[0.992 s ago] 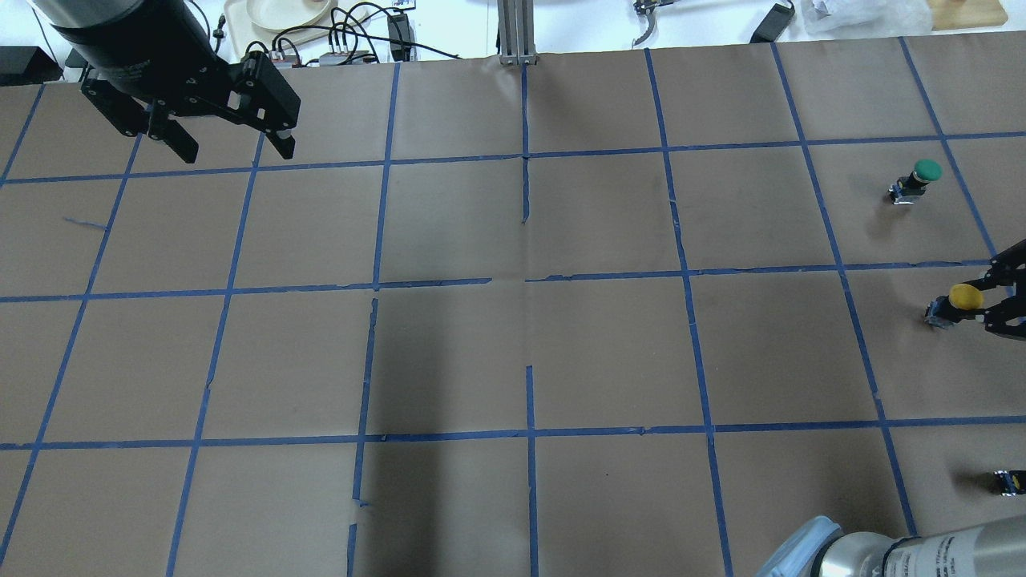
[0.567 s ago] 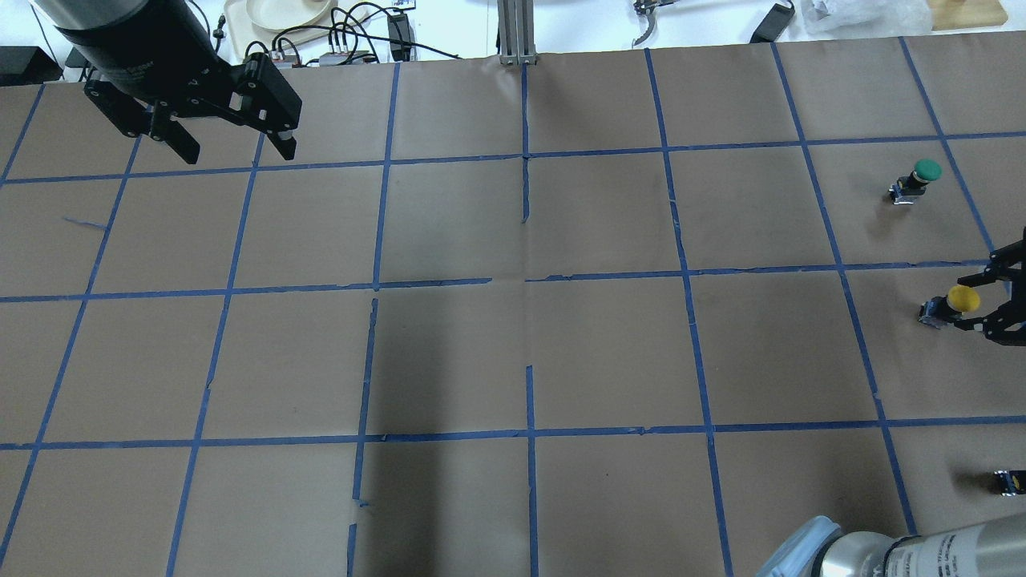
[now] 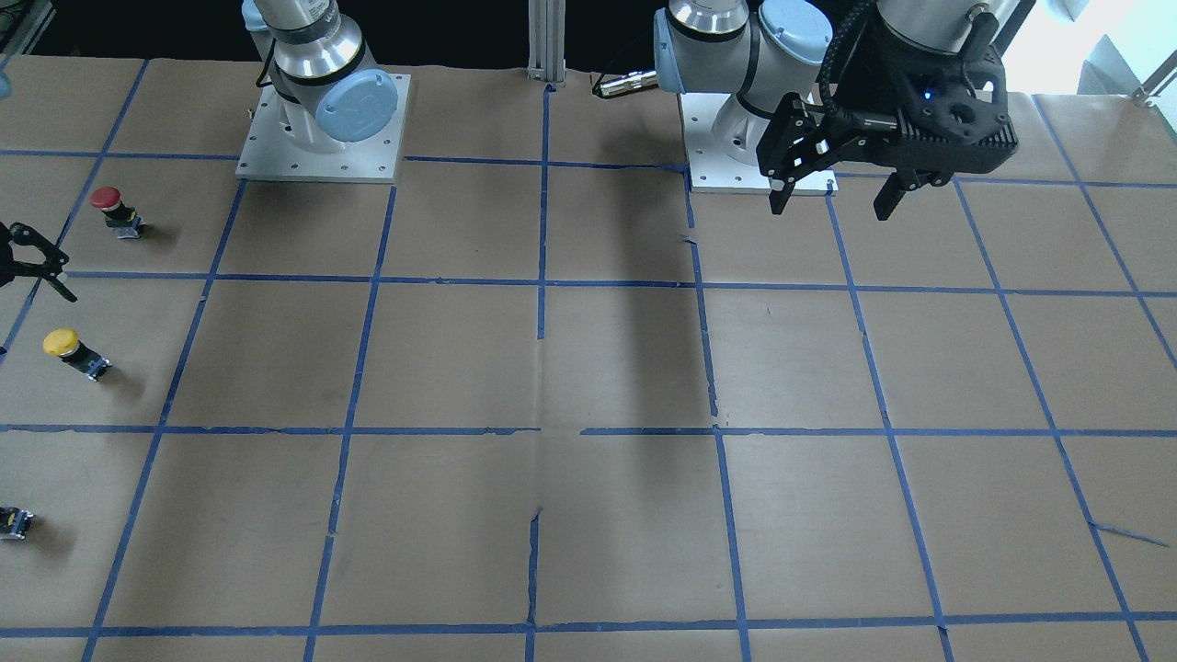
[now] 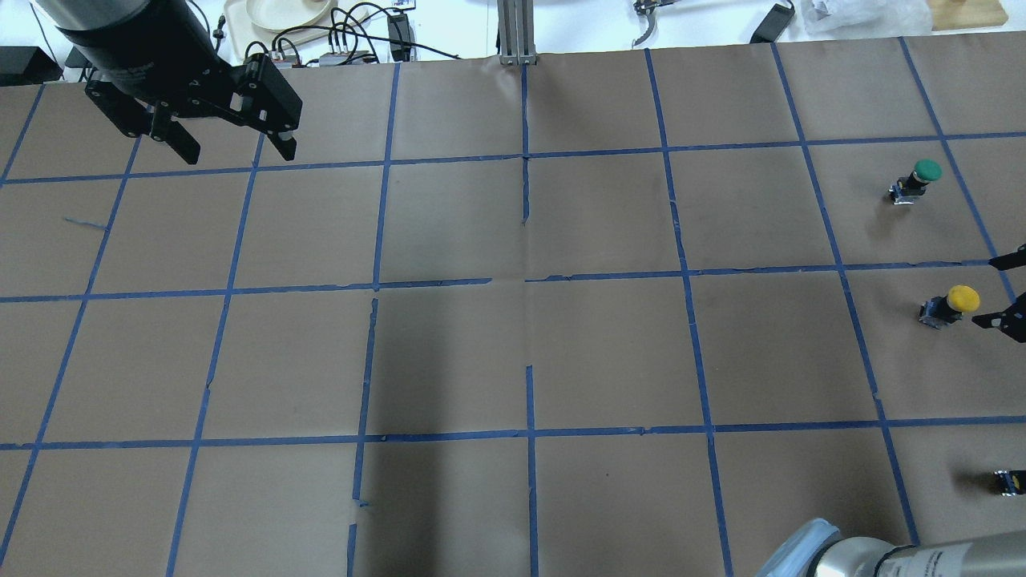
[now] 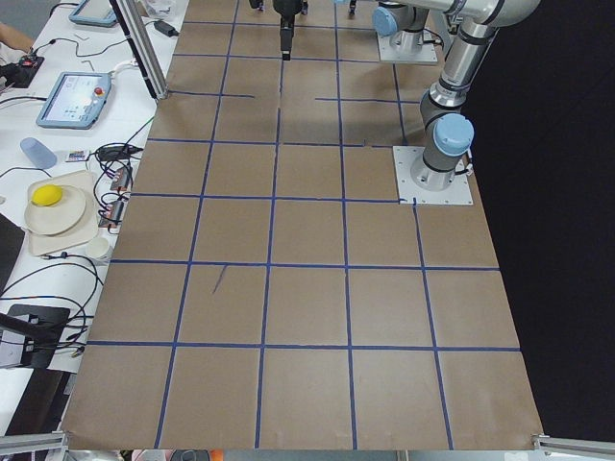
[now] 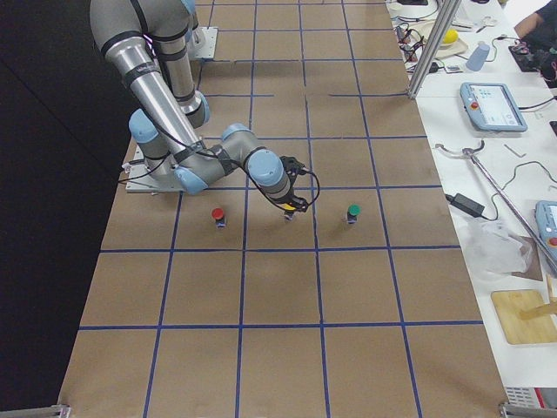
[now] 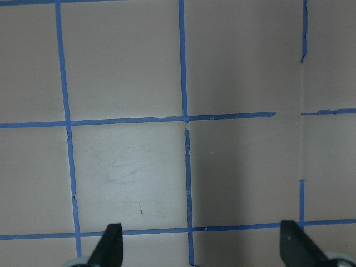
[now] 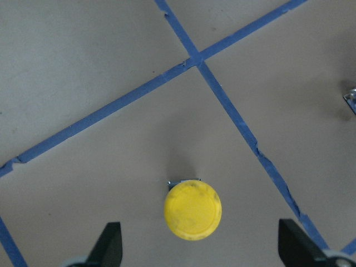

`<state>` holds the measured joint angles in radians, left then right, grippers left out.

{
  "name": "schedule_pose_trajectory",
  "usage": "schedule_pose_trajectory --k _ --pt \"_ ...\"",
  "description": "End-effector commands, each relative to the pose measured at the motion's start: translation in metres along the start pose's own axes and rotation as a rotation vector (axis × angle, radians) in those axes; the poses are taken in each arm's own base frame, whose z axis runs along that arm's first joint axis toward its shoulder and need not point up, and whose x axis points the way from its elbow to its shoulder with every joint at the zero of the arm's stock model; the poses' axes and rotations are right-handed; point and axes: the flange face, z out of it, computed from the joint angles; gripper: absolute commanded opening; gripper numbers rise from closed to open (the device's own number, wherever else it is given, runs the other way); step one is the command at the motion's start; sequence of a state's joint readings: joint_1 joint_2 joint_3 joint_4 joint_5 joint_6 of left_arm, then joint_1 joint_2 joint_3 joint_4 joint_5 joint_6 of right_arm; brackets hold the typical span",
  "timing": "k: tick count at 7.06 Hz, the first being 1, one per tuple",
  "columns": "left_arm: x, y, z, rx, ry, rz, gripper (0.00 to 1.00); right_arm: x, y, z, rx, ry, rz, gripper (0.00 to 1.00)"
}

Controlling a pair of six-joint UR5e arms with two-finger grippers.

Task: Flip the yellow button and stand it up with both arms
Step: 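Open the right gripper and lift it away from the standing button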

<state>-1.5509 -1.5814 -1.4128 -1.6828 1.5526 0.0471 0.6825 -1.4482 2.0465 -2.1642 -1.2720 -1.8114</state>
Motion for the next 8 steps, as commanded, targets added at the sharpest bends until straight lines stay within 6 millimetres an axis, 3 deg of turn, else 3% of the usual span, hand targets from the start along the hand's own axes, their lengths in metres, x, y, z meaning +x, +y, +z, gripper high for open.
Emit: schedule_pose_trajectory --k 1,2,5,8 --pt "0.000 0.000 0.000 0.000 0.002 0.000 1.00 -0.017 -0.033 -0.033 -0.101 0.048 0.405 1.00" --pt "-0.002 -0.002 -0.002 0.007 0.000 -0.002 1.00 -0.030 -0.053 -0.037 -0.182 0.048 0.566 1.00" --pt "-0.001 0.000 -0.002 0.007 0.000 -0.002 1.00 -0.095 -0.159 -0.069 -0.329 0.032 0.968 1.00" --pt "-0.001 0.000 -0.002 0.007 0.000 -0.002 1.00 -0.148 -0.289 -0.138 -0.408 0.042 1.198 1.00"
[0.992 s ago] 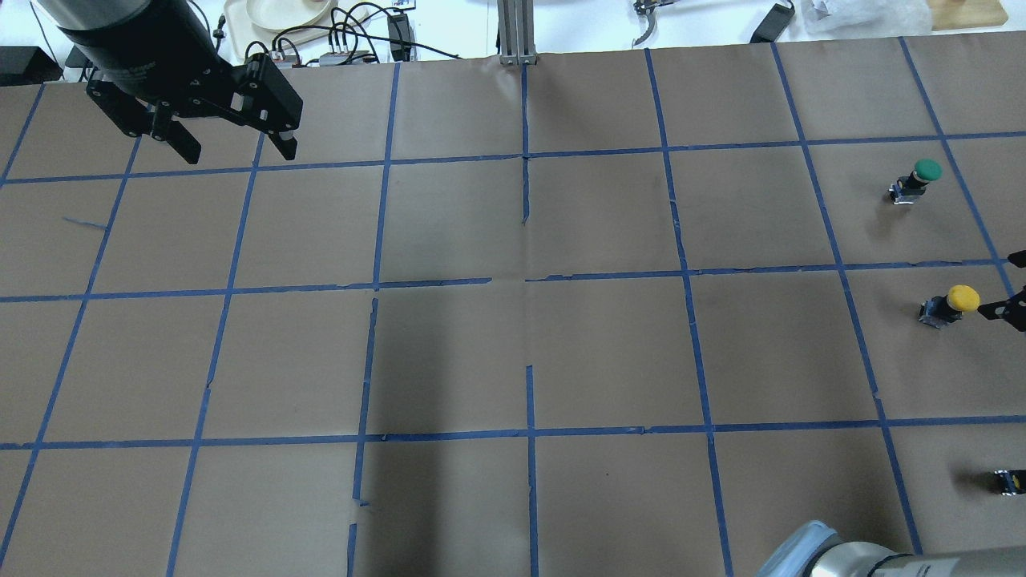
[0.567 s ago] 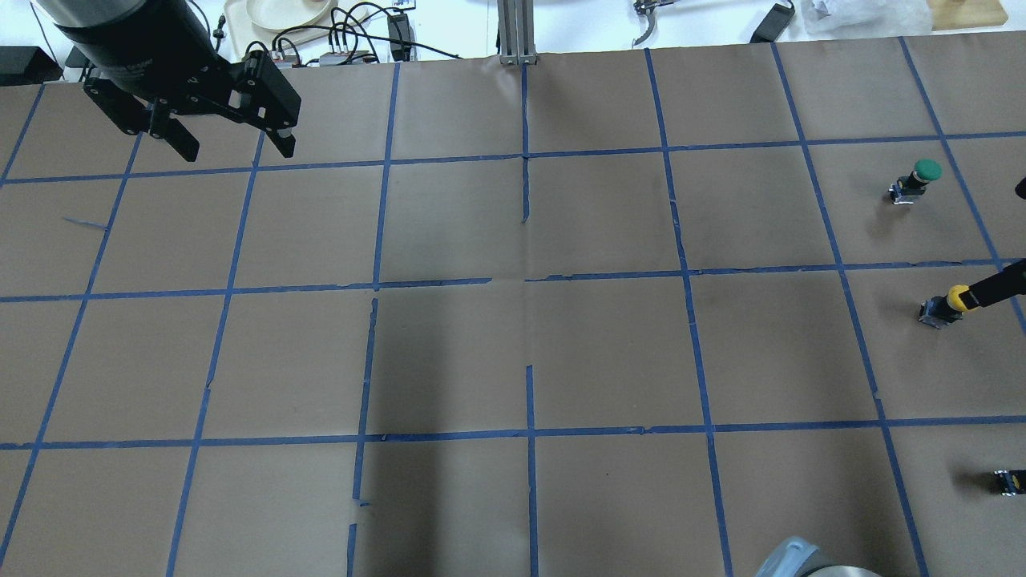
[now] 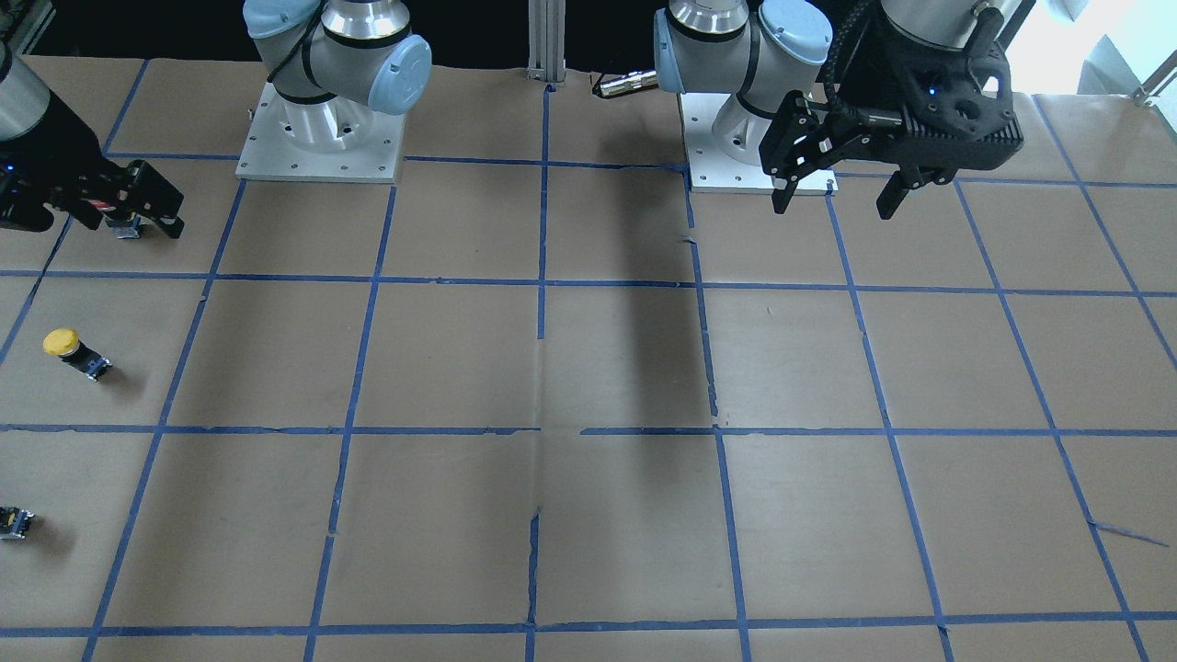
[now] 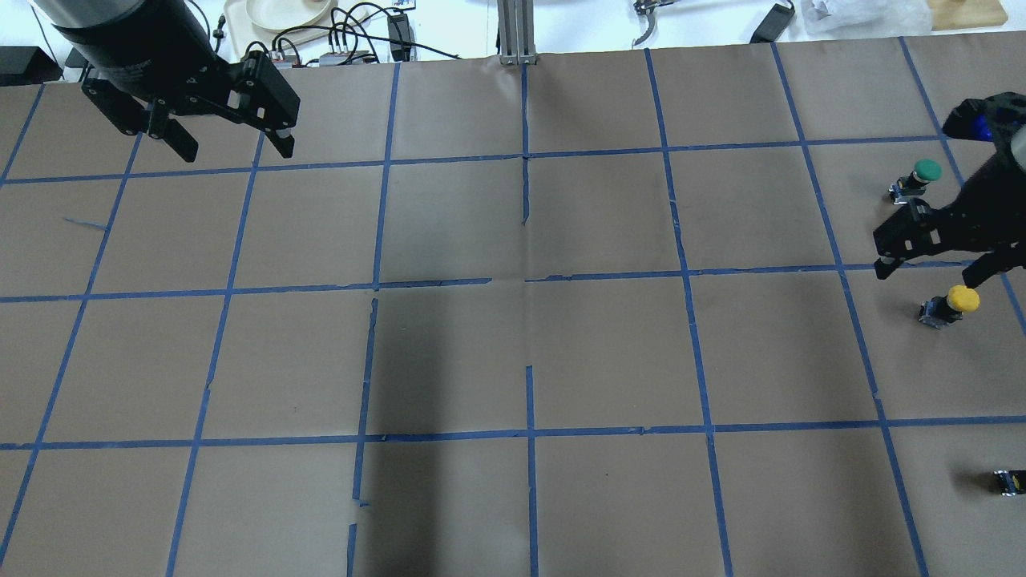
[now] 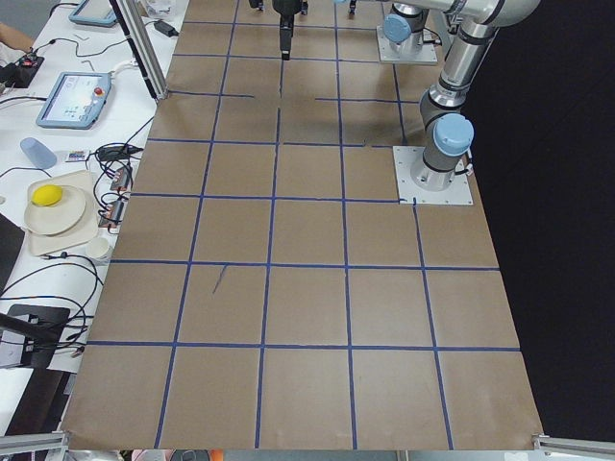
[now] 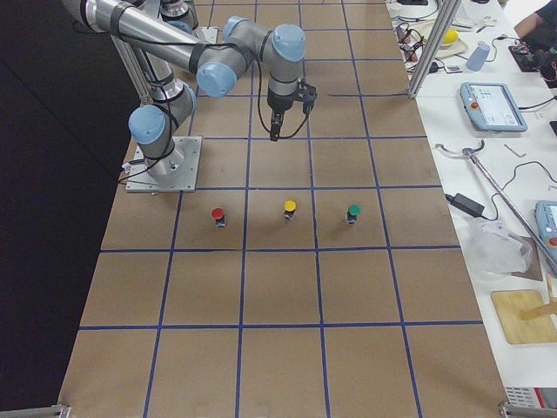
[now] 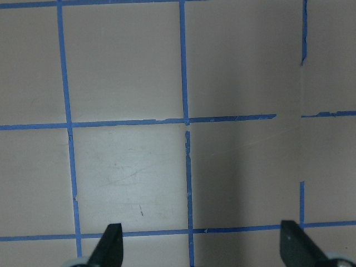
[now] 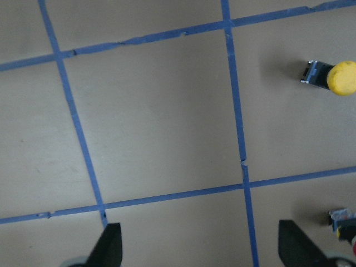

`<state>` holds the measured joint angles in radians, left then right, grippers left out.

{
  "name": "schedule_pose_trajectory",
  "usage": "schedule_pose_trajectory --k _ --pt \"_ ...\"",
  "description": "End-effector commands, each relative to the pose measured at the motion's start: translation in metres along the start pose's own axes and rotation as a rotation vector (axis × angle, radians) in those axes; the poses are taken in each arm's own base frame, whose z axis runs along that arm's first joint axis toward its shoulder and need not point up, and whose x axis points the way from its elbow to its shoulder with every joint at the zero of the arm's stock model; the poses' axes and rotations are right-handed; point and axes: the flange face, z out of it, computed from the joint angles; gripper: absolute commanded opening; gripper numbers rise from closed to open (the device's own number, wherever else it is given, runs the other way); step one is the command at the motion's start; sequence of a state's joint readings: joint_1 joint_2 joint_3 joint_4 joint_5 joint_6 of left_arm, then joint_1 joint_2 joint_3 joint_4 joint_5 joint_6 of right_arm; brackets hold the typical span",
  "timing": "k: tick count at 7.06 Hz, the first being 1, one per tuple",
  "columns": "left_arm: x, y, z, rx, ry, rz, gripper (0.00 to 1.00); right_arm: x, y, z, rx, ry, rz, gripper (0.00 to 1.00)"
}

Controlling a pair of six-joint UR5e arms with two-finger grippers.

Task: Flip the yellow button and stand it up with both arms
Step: 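Open the right gripper and lift it away from the standing button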

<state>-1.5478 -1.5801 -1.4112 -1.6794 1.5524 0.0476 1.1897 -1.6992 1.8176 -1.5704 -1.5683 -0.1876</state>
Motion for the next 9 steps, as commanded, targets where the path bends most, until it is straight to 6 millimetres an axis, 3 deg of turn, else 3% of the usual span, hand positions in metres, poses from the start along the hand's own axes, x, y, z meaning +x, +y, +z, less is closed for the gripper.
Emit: schedule_pose_trajectory --k 1,2,3,5,9 --pt "0.000 0.000 0.000 0.001 0.000 0.000 1.00 -0.088 0.028 -0.074 0.007 0.066 0.051 1.00" --pt "0.000 0.000 0.000 0.000 0.000 0.000 1.00 -0.126 0.049 -0.078 -0.030 0.097 -0.025 1.00" --pt "0.000 0.000 0.000 0.000 0.000 0.000 1.00 -0.147 0.059 -0.063 -0.051 0.108 -0.055 1.00" --pt "0.000 0.000 0.000 -0.002 0.002 -0.002 1.00 -0.149 0.061 -0.051 -0.065 0.094 -0.038 1.00" --pt "0.001 0.000 0.002 -0.003 0.000 0.000 1.00 -0.162 0.055 -0.053 -0.036 -0.032 -0.045 1.00"
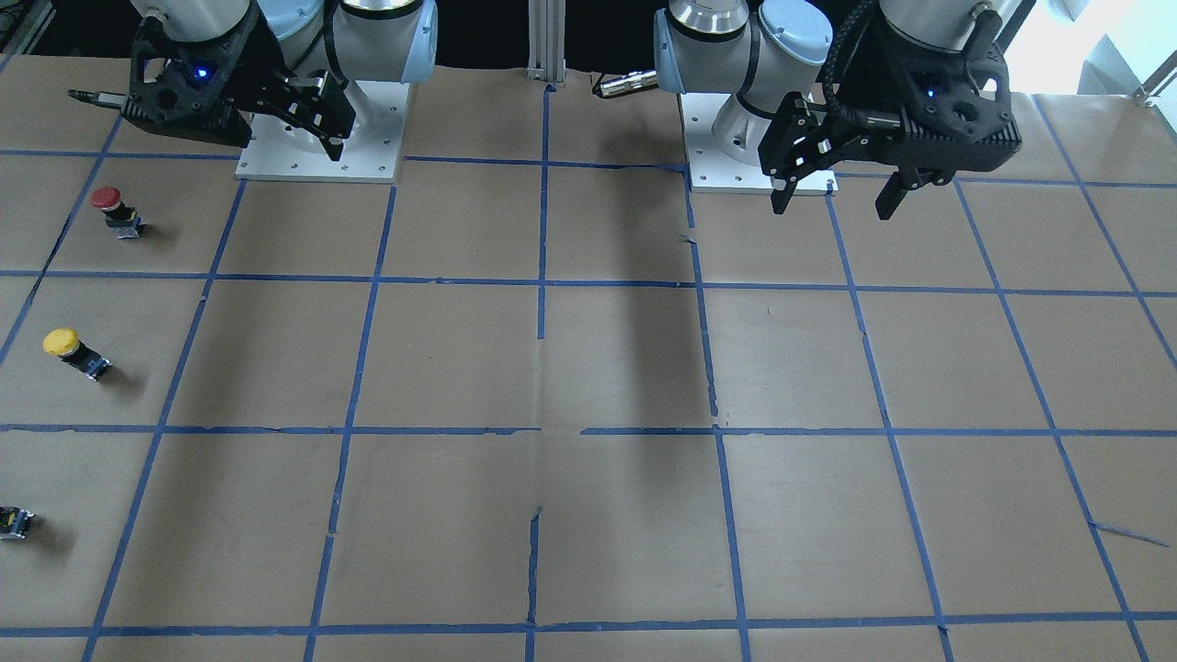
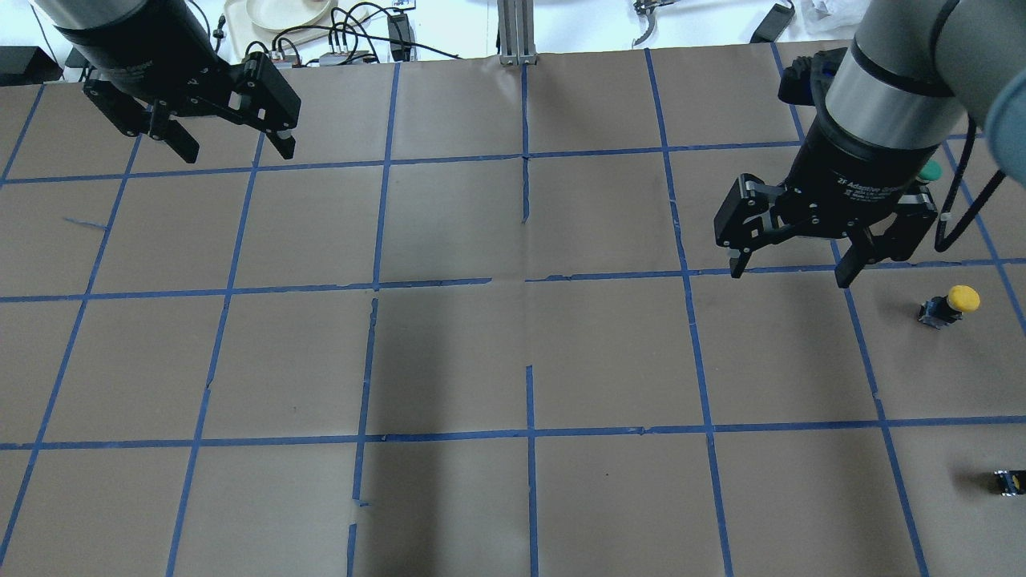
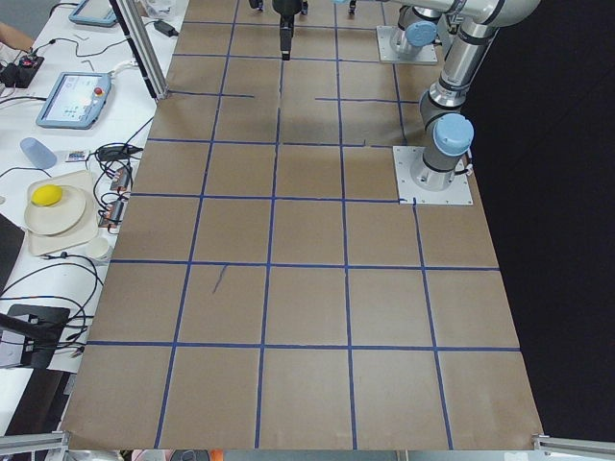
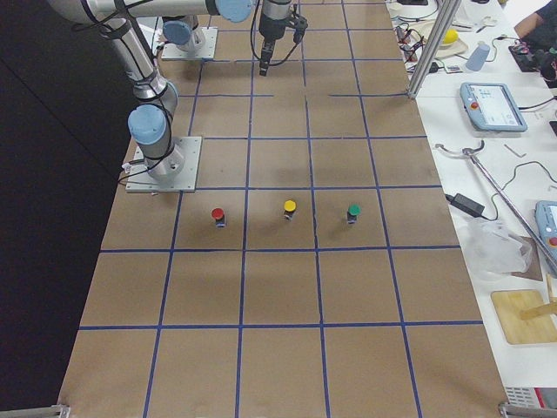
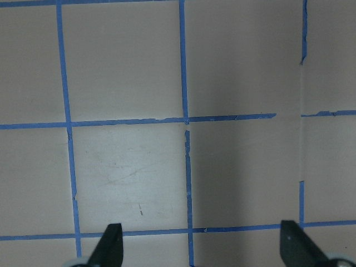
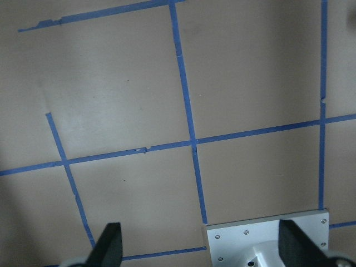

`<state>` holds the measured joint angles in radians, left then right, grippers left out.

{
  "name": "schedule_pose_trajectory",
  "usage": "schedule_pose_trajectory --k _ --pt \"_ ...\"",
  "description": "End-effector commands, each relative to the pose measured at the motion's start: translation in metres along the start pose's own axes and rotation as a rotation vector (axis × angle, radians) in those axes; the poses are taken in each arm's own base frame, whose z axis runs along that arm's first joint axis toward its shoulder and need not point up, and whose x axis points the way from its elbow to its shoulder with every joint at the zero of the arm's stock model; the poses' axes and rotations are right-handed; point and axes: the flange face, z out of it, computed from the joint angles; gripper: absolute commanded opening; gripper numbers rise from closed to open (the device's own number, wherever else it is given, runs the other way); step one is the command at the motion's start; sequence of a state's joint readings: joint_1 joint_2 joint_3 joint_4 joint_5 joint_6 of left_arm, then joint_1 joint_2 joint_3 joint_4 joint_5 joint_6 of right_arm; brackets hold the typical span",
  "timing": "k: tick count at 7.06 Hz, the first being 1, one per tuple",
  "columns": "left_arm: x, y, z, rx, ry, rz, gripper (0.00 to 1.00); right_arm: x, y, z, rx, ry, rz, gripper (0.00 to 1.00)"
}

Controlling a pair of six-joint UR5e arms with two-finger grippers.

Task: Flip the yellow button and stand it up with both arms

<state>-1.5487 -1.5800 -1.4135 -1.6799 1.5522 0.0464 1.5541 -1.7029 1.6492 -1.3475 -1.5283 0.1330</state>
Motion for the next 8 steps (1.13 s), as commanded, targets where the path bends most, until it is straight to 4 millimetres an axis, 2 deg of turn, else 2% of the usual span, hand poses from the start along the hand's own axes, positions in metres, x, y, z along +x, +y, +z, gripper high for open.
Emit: schedule_pose_trajectory --k 1,3,5,8 --pt "0.000 0.000 0.001 -0.002 0.000 0.002 1.00 -0.003 -0.006 0.001 0.019 -0.037 -0.002 1.00" --pt "0.000 0.000 0.001 -0.002 0.000 0.000 1.00 0.000 -0.007 0.004 0.013 -0.001 0.009 1.00" --pt "0.000 0.000 0.001 -0.002 0.000 0.000 1.00 0.003 -0.004 0.024 -0.018 0.022 0.009 1.00" --pt "0.000 0.000 0.000 -0.001 0.000 0.000 1.00 0.006 -0.005 0.025 -0.013 0.046 0.010 1.00"
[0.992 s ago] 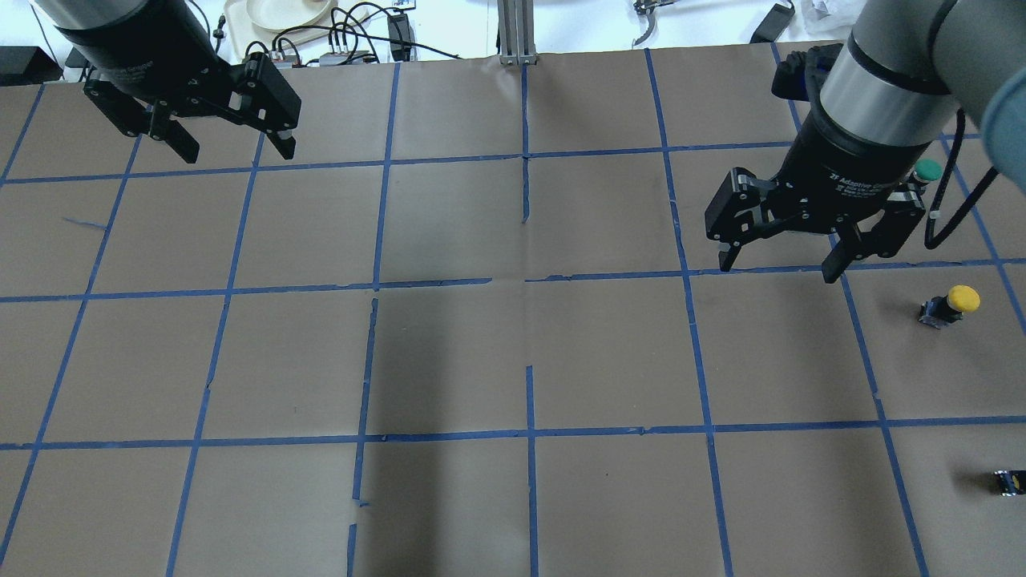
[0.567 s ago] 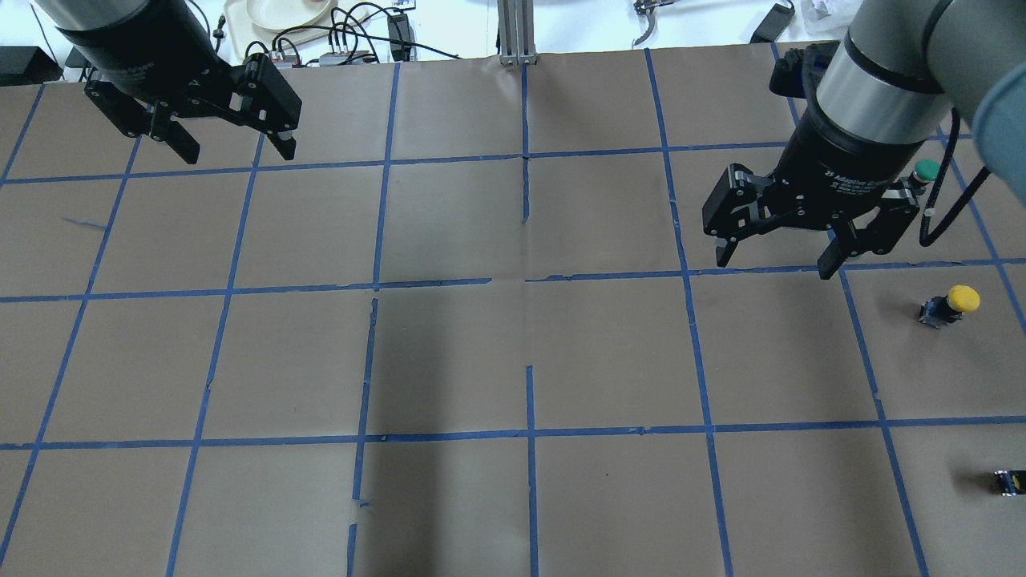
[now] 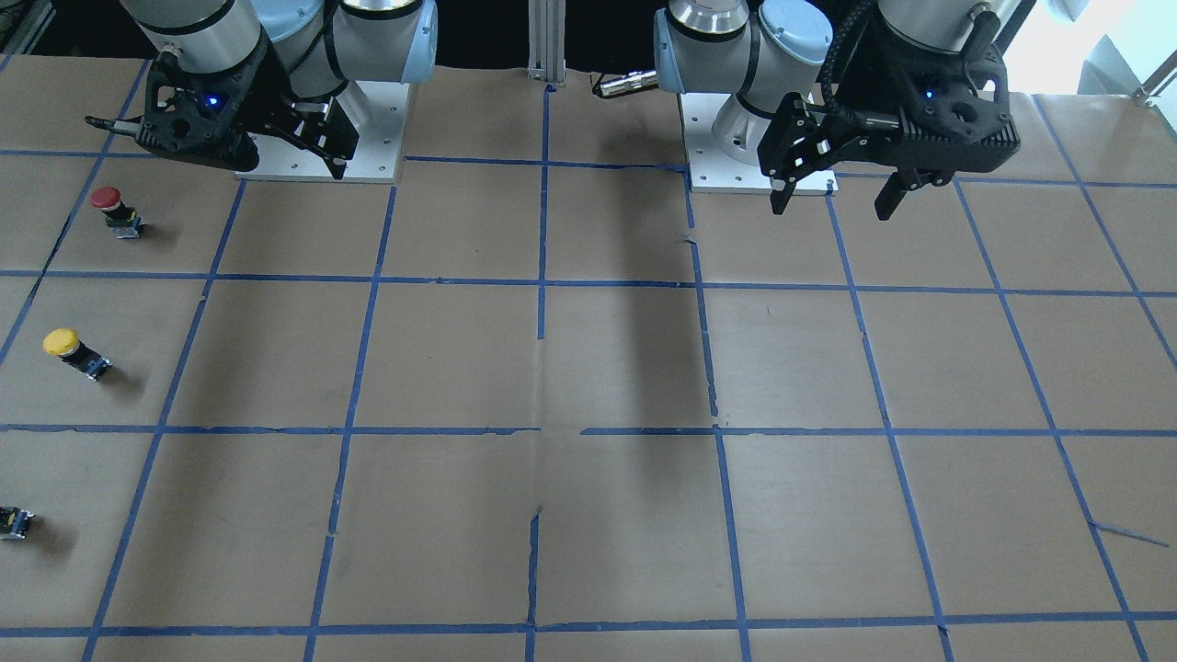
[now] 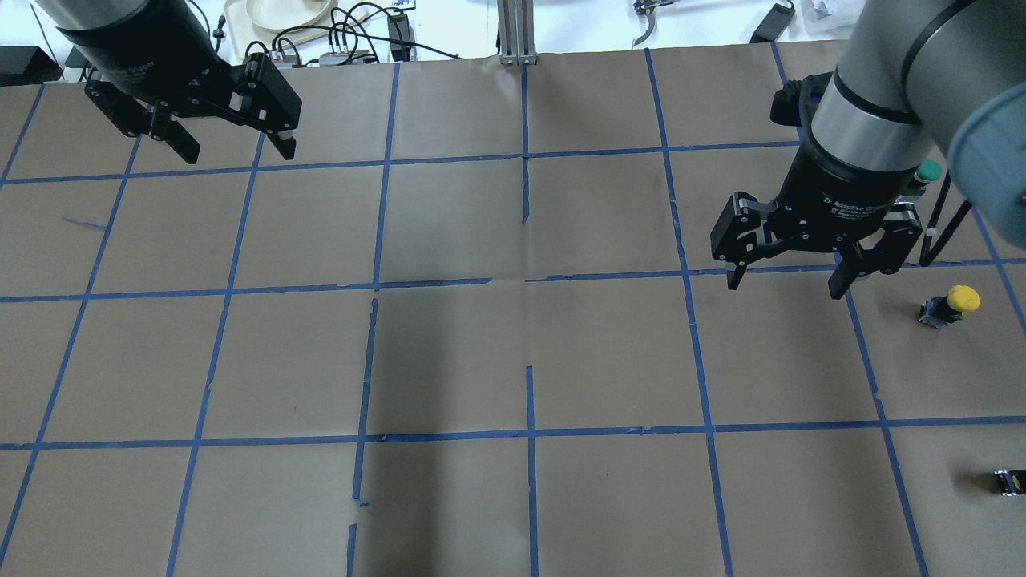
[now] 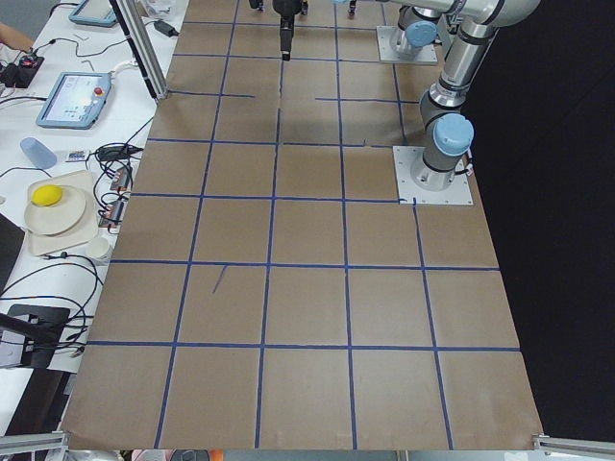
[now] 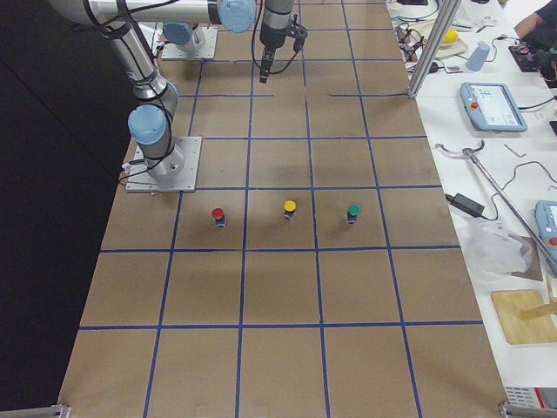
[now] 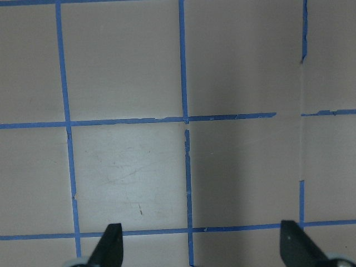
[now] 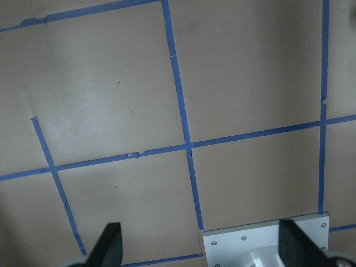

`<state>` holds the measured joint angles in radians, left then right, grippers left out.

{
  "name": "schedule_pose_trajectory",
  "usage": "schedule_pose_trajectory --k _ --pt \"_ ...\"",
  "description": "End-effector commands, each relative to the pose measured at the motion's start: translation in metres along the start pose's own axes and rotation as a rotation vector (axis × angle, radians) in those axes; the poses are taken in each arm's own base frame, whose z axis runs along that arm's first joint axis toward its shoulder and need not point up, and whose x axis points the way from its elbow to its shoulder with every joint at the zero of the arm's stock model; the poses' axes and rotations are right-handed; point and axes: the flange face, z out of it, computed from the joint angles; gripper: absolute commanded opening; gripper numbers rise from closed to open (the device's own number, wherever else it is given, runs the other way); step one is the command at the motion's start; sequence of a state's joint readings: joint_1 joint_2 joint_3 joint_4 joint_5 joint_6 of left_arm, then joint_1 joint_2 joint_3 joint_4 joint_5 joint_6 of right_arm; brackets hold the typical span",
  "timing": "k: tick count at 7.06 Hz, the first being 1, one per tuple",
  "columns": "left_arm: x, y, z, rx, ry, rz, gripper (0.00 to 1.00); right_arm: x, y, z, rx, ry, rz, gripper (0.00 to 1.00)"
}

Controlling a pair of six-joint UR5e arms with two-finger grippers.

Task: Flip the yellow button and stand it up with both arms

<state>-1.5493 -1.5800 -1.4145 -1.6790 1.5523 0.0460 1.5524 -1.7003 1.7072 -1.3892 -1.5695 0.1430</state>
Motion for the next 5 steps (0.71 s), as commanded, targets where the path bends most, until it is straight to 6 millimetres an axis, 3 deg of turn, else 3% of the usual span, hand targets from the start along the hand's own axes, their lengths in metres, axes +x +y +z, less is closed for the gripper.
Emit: schedule_pose_trajectory --k 1,5 --pt "0.0000 0.0001 0.0000 0.000 0.000 0.000 1.00 0.0002 -0.0004 -0.0005 0.002 0.003 -0.002 1.00" --pt "-0.0008 0.0000 0.0007 -0.002 0.000 -0.002 1.00 -0.0006 -0.0015 -0.0004 0.011 -0.005 -0.002 1.00"
